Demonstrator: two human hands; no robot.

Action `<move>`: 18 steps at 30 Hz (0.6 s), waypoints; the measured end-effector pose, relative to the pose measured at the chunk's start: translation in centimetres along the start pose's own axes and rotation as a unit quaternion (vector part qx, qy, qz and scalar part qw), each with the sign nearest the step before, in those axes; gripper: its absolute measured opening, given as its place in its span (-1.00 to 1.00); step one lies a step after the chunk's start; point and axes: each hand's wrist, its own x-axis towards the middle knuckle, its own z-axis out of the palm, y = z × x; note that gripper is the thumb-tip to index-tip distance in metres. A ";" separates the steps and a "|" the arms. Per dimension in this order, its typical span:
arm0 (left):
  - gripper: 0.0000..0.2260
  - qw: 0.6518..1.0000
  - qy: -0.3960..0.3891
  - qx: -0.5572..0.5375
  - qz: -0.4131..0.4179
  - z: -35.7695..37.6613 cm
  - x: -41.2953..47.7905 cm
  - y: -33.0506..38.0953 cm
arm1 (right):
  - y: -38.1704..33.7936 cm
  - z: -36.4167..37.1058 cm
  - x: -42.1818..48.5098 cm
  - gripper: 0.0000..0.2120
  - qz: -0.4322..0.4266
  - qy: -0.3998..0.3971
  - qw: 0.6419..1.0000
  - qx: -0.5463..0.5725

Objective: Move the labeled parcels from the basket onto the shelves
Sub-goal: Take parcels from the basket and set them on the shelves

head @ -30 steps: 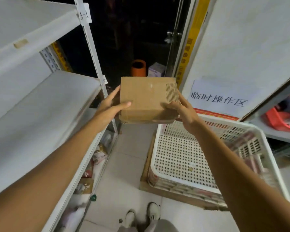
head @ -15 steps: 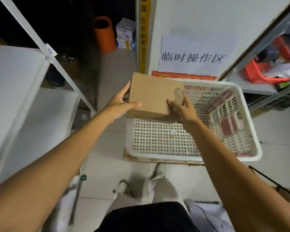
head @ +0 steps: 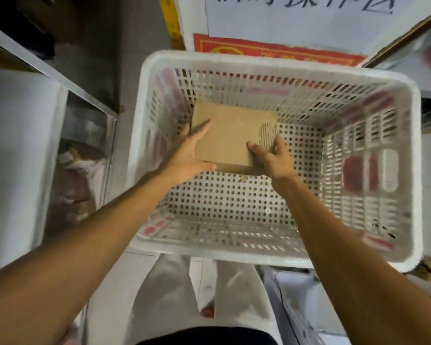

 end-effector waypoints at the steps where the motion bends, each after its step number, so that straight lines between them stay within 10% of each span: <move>1: -0.10 1.000 0.016 0.016 0.007 0.4 0.3 -0.5 | 0.2 0.1 0.3 -0.46 -0.002 -0.002 1.000 0.000; 11: -0.50 0.978 0.110 0.170 -0.042 3.4 10.2 -7.1 | 4.9 4.5 11.2 -0.27 -0.011 -0.119 0.993 0.015; 18: -0.46 0.953 0.101 0.286 0.021 6.0 12.0 -8.9 | 8.2 6.6 11.6 -0.24 0.009 -0.043 0.999 0.011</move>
